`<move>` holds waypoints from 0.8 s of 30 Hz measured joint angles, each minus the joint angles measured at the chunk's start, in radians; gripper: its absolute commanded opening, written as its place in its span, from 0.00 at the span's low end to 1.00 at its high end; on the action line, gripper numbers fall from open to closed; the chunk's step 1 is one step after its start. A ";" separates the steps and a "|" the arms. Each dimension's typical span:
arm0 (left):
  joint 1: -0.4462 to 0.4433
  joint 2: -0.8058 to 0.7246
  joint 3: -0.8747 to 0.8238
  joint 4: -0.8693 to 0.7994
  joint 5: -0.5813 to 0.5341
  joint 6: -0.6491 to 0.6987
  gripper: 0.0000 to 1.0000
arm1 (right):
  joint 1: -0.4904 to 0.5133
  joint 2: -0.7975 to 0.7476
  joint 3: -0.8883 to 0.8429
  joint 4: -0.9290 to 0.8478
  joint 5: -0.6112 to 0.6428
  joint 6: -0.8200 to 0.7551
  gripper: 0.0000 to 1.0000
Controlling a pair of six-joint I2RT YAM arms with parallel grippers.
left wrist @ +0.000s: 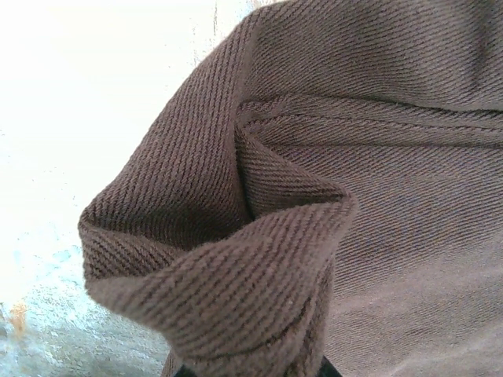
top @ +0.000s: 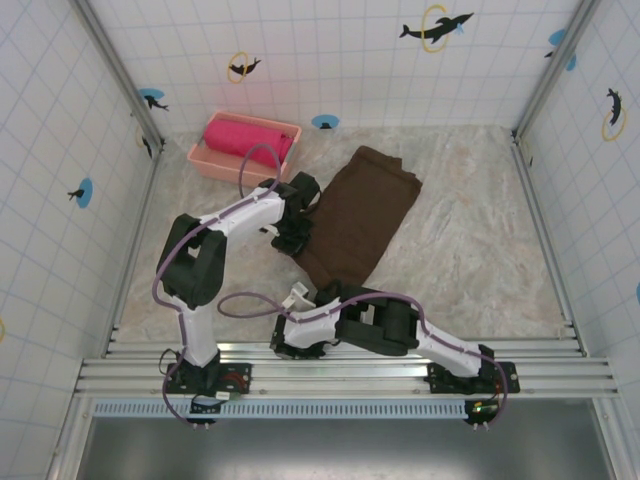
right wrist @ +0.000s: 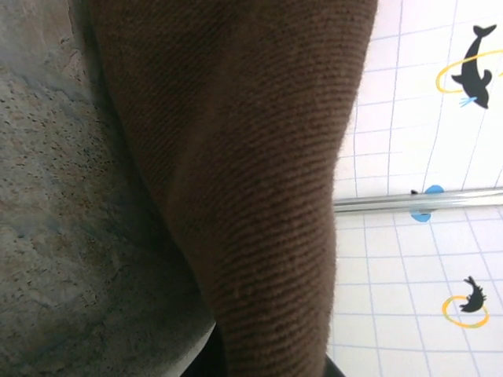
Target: Roll up the long pants
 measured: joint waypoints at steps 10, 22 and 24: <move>0.063 -0.103 -0.098 0.137 -0.050 0.267 0.97 | -0.023 -0.078 -0.086 0.193 -0.114 -0.219 0.00; 0.121 -0.430 -0.186 0.181 -0.165 0.657 0.98 | -0.150 -0.308 -0.168 0.463 -0.583 -0.626 0.00; 0.121 -0.475 -0.212 0.183 -0.169 0.676 0.97 | -0.175 -0.326 -0.169 0.476 -0.637 -0.680 0.00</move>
